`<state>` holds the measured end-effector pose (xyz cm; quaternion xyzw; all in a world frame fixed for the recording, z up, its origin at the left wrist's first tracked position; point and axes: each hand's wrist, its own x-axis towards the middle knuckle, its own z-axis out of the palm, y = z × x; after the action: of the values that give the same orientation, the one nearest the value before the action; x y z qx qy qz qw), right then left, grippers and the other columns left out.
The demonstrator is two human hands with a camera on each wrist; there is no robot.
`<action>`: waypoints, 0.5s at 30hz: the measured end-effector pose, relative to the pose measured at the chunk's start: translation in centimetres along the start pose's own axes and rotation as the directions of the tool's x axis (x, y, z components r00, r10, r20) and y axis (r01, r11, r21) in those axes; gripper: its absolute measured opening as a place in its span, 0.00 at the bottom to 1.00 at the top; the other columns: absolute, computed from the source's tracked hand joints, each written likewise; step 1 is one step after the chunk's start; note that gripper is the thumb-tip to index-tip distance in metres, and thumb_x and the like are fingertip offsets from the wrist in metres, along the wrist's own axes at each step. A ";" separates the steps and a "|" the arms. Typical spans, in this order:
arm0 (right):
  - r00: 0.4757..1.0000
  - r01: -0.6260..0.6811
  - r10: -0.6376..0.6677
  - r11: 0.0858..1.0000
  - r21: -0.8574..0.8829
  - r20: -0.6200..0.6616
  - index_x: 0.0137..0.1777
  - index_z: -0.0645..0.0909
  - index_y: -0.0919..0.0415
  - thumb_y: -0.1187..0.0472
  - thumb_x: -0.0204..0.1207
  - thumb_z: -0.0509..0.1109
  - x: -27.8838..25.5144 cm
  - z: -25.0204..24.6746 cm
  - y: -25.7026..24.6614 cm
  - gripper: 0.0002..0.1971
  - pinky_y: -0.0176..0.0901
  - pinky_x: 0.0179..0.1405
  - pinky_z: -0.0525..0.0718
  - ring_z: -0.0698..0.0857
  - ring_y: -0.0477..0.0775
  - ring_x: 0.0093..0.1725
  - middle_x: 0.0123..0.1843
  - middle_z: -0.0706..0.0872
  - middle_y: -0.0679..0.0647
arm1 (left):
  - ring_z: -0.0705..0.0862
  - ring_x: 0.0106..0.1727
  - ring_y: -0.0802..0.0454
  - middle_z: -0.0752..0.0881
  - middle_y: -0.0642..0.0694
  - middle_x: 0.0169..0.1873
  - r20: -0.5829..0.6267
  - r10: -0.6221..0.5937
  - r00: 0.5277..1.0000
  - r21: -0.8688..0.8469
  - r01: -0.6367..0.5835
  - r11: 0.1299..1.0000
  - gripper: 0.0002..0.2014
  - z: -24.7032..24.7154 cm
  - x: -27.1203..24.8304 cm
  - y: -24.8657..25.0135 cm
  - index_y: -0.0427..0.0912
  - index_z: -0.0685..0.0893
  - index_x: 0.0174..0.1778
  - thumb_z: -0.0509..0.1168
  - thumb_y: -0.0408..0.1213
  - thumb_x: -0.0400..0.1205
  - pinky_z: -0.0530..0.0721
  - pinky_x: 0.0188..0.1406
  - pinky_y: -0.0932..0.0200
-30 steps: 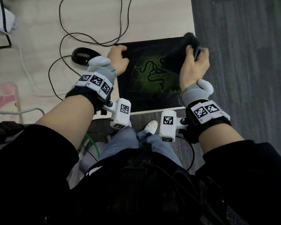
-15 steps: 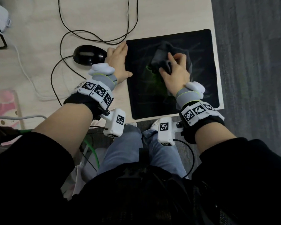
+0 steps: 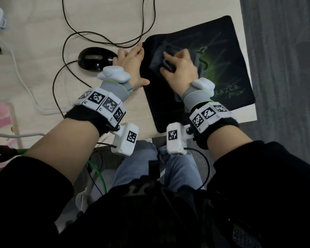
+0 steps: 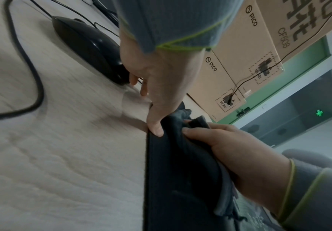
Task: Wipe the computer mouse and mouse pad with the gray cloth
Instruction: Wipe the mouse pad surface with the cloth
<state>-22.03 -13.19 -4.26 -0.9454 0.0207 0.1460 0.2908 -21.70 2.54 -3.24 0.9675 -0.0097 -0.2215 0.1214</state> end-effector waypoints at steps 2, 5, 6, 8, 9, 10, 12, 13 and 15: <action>0.999 0.038 -0.038 0.999 0.003 0.007 0.73 0.75 0.43 0.50 0.76 0.67 -0.4 0.5 -0.1 0.24 0.48 0.59 0.81 0.81 0.58 0.63 0.68 0.74 0.54 | 0.64 0.72 0.39 0.54 0.58 0.83 -0.011 -0.002 1.000 0.026 0.002 1.000 0.46 -0.1 0.0 -0.1 0.46 0.59 0.81 0.75 0.48 0.70 0.67 0.68 0.45; 0.991 -0.091 0.095 0.994 0.053 -0.089 0.72 0.76 0.43 0.53 0.77 0.67 0.9 -0.6 0.5 0.23 0.45 0.64 0.77 0.80 0.58 0.67 0.70 0.74 0.55 | 0.64 0.71 0.40 0.54 0.59 0.83 -0.018 -0.002 1.000 0.044 0.003 0.999 0.46 0.0 0.0 -0.1 0.47 0.59 0.81 0.75 0.50 0.70 0.67 0.65 0.48; 0.974 -0.168 0.178 0.982 0.085 -0.138 0.73 0.75 0.44 0.54 0.78 0.66 1.5 -1.2 0.8 0.22 0.44 0.66 0.76 0.80 0.58 0.67 0.71 0.73 0.56 | 0.64 0.71 0.40 0.53 0.60 0.83 -0.019 -0.005 1.000 0.046 0.006 0.999 0.46 0.0 0.0 -0.1 0.48 0.59 0.81 0.75 0.50 0.70 0.66 0.65 0.48; 0.936 -0.277 0.295 0.954 0.116 -0.192 0.75 0.73 0.46 0.55 0.79 0.64 2.6 -2.1 1.3 0.23 0.43 0.68 0.75 0.81 0.60 0.67 0.73 0.71 0.56 | 0.63 0.72 0.41 0.53 0.60 0.83 -0.022 -0.007 1.000 0.052 0.008 0.999 0.47 0.1 0.1 -0.4 0.48 0.58 0.81 0.75 0.52 0.69 0.65 0.66 0.48; 0.930 -0.298 0.312 0.949 0.099 -0.193 0.75 0.73 0.46 0.55 0.80 0.63 2.8 -2.4 1.4 0.23 0.44 0.67 0.76 0.81 0.61 0.66 0.74 0.70 0.55 | 0.63 0.73 0.41 0.53 0.60 0.83 -0.021 -0.003 1.000 0.058 0.004 0.998 0.47 0.0 0.1 -0.4 0.49 0.59 0.81 0.75 0.52 0.69 0.65 0.66 0.47; 0.935 -0.296 0.304 0.953 0.071 -0.184 0.75 0.72 0.47 0.54 0.80 0.62 2.7 -2.3 1.3 0.23 0.46 0.66 0.77 0.82 0.62 0.64 0.74 0.69 0.55 | 0.62 0.74 0.41 0.53 0.60 0.83 -0.021 -0.001 1.000 0.062 0.002 0.998 0.47 0.0 0.1 -0.4 0.49 0.59 0.81 0.75 0.53 0.69 0.65 0.66 0.47; 0.967 -0.210 0.212 0.977 0.026 -0.145 0.74 0.74 0.48 0.52 0.79 0.62 2.4 -1.5 0.4 0.22 0.49 0.63 0.79 0.83 0.65 0.61 0.72 0.70 0.56 | 0.60 0.77 0.42 0.54 0.61 0.83 -0.031 0.000 1.000 0.065 0.003 0.998 0.47 0.0 0.1 -0.6 0.51 0.60 0.80 0.75 0.55 0.68 0.64 0.66 0.46; 0.985 -0.135 0.135 0.991 0.007 -0.108 0.73 0.75 0.48 0.49 0.78 0.63 2.1 -0.9 -0.3 0.22 0.50 0.62 0.80 0.83 0.64 0.61 0.71 0.70 0.57 | 0.59 0.78 0.42 0.55 0.61 0.83 -0.038 0.001 0.999 0.067 0.001 0.998 0.47 0.0 0.1 -0.6 0.51 0.61 0.80 0.75 0.55 0.67 0.64 0.66 0.45; 0.999 0.034 -0.035 0.998 -0.053 -0.012 0.73 0.75 0.46 0.45 0.76 0.65 1.5 0.6 -1.4 0.24 0.50 0.59 0.81 0.82 0.61 0.63 0.70 0.72 0.56 | 0.56 0.80 0.41 0.56 0.61 0.82 -0.048 0.007 0.999 0.071 -0.004 0.997 0.47 0.0 0.1 -0.6 0.51 0.62 0.80 0.75 0.55 0.66 0.63 0.67 0.43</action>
<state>-20.61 -11.66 -4.43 -0.9538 0.0024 0.1351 0.2683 -21.66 3.08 -3.39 0.9762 -0.0173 -0.1975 0.0877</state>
